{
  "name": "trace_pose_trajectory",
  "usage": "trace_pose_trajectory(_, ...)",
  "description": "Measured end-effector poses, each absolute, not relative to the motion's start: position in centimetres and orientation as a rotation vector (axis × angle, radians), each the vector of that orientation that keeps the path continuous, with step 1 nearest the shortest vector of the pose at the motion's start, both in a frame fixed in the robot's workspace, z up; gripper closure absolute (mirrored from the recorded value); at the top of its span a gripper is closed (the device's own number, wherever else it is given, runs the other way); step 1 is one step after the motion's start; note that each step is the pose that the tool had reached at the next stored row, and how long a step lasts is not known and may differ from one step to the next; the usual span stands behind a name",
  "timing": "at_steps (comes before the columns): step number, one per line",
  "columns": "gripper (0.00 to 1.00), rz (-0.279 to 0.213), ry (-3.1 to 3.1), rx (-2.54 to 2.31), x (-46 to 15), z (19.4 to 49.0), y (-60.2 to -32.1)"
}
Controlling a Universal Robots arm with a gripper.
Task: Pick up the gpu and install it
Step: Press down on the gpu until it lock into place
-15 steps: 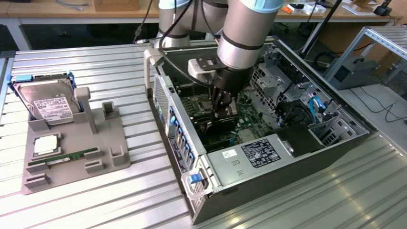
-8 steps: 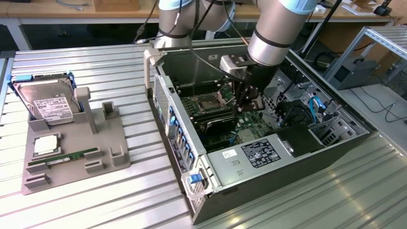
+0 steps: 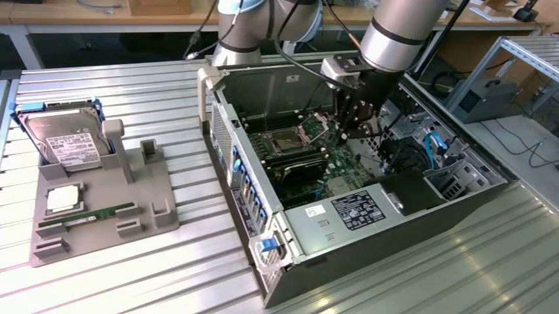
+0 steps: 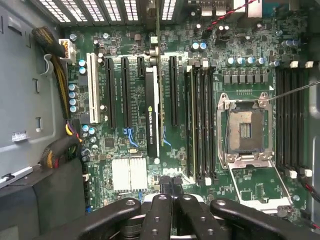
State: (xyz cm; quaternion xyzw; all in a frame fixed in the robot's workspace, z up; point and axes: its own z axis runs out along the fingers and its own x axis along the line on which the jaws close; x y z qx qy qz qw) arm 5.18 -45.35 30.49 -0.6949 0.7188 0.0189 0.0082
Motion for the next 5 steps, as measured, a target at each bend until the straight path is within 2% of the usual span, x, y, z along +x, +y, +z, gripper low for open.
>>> trace_pose_trajectory(5,0.89,0.059,2.246,-2.172,5.19,30.5,-45.35)
